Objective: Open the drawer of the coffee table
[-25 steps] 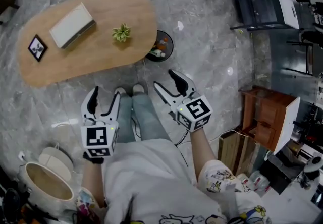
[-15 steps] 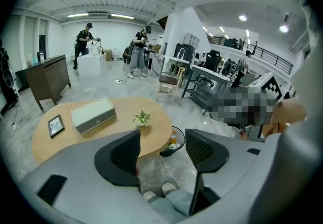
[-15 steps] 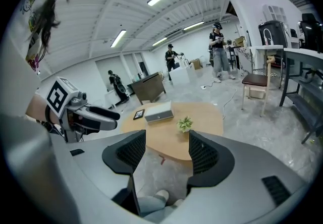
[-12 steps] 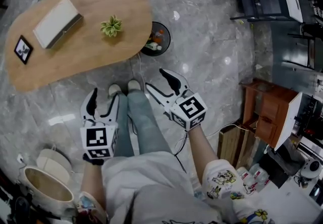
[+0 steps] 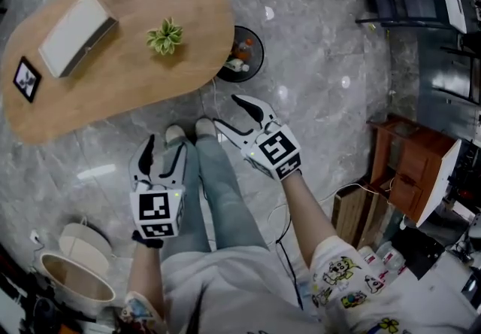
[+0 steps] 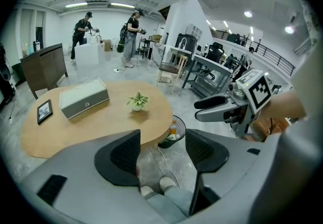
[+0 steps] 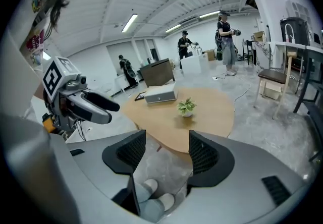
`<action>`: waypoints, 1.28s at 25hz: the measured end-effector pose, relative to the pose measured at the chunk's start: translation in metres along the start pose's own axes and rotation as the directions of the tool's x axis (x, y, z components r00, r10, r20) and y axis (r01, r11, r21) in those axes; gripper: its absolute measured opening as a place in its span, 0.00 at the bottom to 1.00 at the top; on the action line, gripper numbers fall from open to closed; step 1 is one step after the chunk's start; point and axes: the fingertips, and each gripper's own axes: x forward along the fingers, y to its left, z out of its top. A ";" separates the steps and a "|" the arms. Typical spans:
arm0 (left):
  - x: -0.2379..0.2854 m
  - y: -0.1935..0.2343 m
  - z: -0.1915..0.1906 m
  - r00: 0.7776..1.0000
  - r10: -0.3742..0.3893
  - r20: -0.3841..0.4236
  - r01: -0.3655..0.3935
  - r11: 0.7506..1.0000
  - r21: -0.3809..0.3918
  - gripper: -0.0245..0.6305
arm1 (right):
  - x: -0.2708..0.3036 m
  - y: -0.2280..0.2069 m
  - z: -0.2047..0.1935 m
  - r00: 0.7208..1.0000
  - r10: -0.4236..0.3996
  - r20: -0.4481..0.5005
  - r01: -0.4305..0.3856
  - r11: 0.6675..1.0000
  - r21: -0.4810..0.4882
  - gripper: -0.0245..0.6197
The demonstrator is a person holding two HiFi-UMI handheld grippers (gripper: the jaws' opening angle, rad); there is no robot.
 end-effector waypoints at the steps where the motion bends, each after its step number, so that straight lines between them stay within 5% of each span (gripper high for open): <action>1: 0.006 0.000 -0.002 1.000 -0.004 -0.005 0.004 1.000 0.004 0.43 | 0.006 -0.003 -0.003 1.000 0.003 -0.004 -0.003 1.000 -0.006 0.40; 15: 0.082 0.011 -0.046 0.998 -0.036 -0.059 0.038 0.999 0.030 0.43 | 0.082 -0.043 -0.079 0.993 0.016 -0.118 -0.028 0.995 -0.097 0.40; 32: 0.135 0.032 -0.119 0.987 -0.036 -0.157 0.047 0.997 0.065 0.43 | 0.160 -0.071 -0.133 0.994 0.003 -0.112 -0.022 0.986 -0.167 0.40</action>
